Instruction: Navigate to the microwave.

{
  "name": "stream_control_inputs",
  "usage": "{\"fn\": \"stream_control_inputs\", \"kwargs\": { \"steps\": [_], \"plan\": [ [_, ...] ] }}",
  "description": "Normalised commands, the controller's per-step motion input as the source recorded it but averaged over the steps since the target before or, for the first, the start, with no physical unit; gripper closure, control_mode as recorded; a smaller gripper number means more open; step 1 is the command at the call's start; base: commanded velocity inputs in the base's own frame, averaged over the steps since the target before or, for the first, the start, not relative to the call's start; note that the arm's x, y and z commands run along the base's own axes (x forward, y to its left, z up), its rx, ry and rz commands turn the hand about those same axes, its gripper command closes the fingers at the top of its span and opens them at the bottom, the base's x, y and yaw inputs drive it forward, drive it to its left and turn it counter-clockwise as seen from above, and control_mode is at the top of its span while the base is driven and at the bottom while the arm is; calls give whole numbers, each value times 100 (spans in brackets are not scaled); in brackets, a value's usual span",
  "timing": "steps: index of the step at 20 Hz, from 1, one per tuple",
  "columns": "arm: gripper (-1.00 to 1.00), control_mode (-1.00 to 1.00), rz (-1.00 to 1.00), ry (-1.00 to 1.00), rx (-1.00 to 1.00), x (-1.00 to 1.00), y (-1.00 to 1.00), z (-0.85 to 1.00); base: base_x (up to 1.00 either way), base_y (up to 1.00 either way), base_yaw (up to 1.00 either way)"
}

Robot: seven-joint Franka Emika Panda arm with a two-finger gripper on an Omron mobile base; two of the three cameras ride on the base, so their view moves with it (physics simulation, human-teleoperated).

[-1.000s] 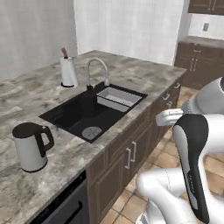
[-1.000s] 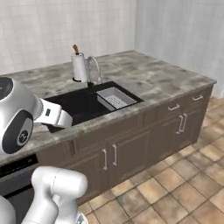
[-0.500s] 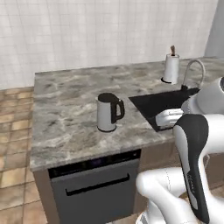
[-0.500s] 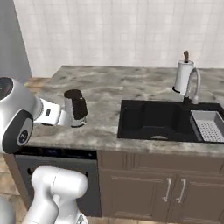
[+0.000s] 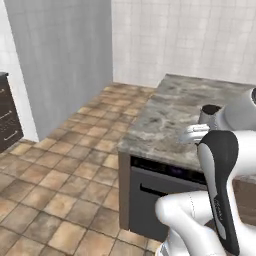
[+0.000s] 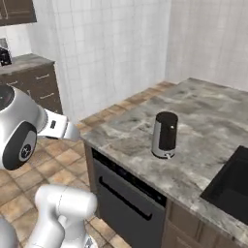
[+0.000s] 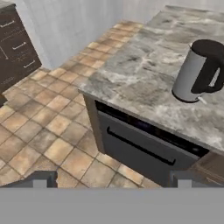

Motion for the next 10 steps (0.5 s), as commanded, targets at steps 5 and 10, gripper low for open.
{"fn": "stream_control_inputs", "kwargs": {
  "steps": [5, 10],
  "plan": [
    [-100, 100, 0, 0, 0, 0, 0, 0, 0, -8, 99],
    [-100, 100, 0, 0, 0, 0, 0, 0, 12, -4, 94]
  ]
}}
